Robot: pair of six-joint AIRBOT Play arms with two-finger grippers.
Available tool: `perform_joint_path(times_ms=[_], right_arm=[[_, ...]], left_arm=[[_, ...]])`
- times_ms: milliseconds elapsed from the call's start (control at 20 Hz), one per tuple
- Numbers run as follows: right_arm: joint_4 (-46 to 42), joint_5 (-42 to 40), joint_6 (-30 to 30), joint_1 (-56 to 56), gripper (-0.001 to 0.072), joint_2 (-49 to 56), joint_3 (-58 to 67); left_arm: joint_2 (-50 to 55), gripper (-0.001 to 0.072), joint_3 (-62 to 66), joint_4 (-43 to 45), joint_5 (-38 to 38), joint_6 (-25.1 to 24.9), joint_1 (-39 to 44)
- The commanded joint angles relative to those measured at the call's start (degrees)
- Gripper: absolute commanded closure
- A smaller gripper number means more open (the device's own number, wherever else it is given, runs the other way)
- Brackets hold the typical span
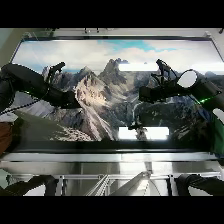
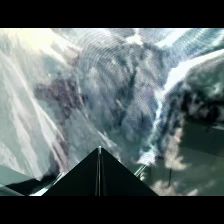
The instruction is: Fold the shirts.
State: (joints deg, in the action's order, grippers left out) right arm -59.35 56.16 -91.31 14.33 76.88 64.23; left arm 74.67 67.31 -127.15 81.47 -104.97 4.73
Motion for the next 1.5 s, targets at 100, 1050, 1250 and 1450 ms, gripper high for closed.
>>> perform_joint_path(times_ms=[100,1050,1250,1450], right_arm=[[0.0,0.0,-0.02,0.04,0.0695,0.02,0.07],[2.01,-0.72,-0.02,0.04,0.0695,0.04,0.04],[3.06,-1.84,-0.02,0.04,0.0695,0.04,0.04],[3.04,-1.88,-0.02,0.04,0.0695,0.04,0.04]], left_arm=[[0.02,0.0684,-0.02,-0.02,-0.5,0.04,0.0],[9.99,-0.0013,8.22,22.51,-10.99,9.64,-55.98],[19.17,-0.0013,13.6,22.56,-10.93,9.38,-59.19],[26.34,0.0005,20.11,22.47,-12.59,9.38,-55.12]])
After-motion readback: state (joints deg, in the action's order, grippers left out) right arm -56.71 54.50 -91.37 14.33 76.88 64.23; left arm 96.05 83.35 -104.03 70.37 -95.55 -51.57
